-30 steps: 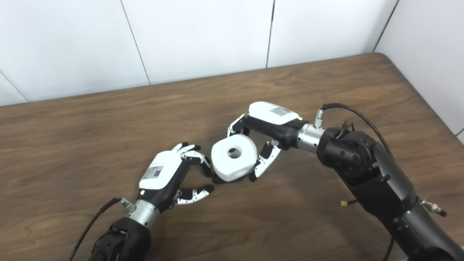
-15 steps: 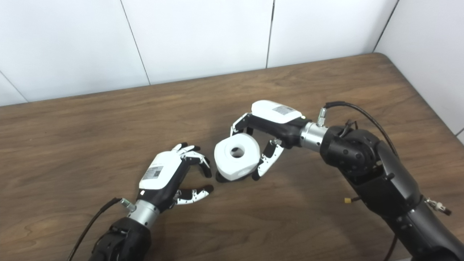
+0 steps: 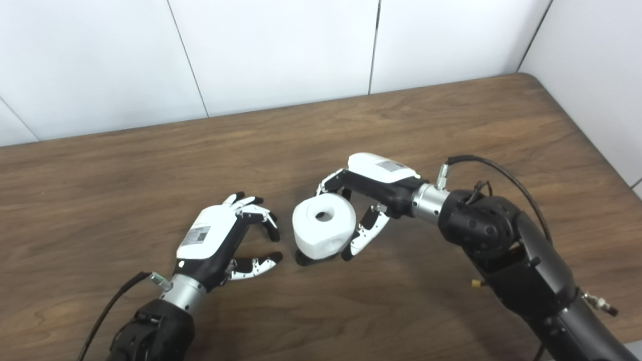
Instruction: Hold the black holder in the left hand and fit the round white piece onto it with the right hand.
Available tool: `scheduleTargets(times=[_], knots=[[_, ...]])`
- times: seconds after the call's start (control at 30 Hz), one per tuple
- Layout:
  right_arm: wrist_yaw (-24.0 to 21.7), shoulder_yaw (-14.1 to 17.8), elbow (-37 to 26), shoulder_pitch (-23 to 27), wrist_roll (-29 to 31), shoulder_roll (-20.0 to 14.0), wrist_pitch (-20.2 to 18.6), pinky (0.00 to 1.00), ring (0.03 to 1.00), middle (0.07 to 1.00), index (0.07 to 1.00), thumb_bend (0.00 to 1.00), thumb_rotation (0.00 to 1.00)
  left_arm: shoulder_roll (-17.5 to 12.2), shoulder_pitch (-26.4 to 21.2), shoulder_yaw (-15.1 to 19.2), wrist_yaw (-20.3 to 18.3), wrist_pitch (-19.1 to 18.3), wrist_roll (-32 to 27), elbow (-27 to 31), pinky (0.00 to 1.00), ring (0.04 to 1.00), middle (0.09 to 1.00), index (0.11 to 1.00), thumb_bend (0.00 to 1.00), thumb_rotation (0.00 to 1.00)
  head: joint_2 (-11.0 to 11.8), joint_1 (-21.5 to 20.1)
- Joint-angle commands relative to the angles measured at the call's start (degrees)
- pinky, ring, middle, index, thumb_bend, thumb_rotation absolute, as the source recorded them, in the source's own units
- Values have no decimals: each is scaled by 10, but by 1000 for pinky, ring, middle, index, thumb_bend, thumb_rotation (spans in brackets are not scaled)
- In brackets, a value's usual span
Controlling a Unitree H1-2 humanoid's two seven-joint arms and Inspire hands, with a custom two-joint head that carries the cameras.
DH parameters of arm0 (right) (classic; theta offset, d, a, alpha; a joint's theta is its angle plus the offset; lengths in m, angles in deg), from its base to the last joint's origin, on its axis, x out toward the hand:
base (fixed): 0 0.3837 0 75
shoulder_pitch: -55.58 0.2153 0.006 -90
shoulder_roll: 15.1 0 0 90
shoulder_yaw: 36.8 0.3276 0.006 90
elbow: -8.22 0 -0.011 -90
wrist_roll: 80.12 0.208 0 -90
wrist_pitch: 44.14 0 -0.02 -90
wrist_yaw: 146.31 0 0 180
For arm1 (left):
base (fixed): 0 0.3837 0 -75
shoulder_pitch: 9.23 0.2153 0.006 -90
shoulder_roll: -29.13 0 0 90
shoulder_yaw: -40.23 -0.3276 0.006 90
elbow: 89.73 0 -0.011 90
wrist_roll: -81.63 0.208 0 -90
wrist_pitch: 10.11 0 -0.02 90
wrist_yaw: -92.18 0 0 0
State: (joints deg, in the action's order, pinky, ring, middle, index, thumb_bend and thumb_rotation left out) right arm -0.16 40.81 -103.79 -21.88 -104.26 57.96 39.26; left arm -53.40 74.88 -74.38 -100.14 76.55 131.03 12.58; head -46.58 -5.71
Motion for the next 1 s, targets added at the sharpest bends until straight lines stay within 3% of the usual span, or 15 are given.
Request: scheduleTargets(times=[0.0, 0.13, 0.17, 0.2, 0.27, 0.5, 0.97], knots=[[10, 2, -14, -3, -3, 2, 1, 595, 696, 738, 634, 827, 177, 0, -12, 4, 4, 6, -2, 27, 957, 871, 711, 491, 521, 78, -1, 3], [27, -1, -9, -19, -2, 15, 10, 602, 704, 739, 623, 821, 170, -6, -13, 6, 0, 5, 0, 35, 936, 861, 709, 492, 520, 79, -5, 6], [31, -2, -8, -23, -2, 18, 10, 607, 706, 739, 621, 817, 170, -8, -14, 7, -2, 5, 2, 37, 925, 857, 708, 533, 755, 166, -5, 7], [34, -3, -8, -26, -2, 22, 8, 615, 711, 742, 619, 811, 175, -9, -14, 8, -3, 5, 2, 39, 917, 852, 707, 562, 901, 224, -6, 7], [37, -8, -8, -30, -6, 27, 4, 624, 716, 744, 617, 806, 176, -10, -13, 10, -5, 5, 0, 41, 913, 849, 708, 581, 976, 253, -7, 6], [45, -14, -10, -37, -10, 36, 3, 625, 720, 746, 616, 801, 162, -18, -13, 20, -14, 7, -7, 45, 898, 847, 711, 614, 1000, 268, -10, -1], [57, 4, -46, -20, -26, 45, -3, 634, 719, 733, 613, 798, 139, -28, -18, 29, -5, 23, -20, 23, 891, 847, 714, 611, 1000, 262, 3, -11]])
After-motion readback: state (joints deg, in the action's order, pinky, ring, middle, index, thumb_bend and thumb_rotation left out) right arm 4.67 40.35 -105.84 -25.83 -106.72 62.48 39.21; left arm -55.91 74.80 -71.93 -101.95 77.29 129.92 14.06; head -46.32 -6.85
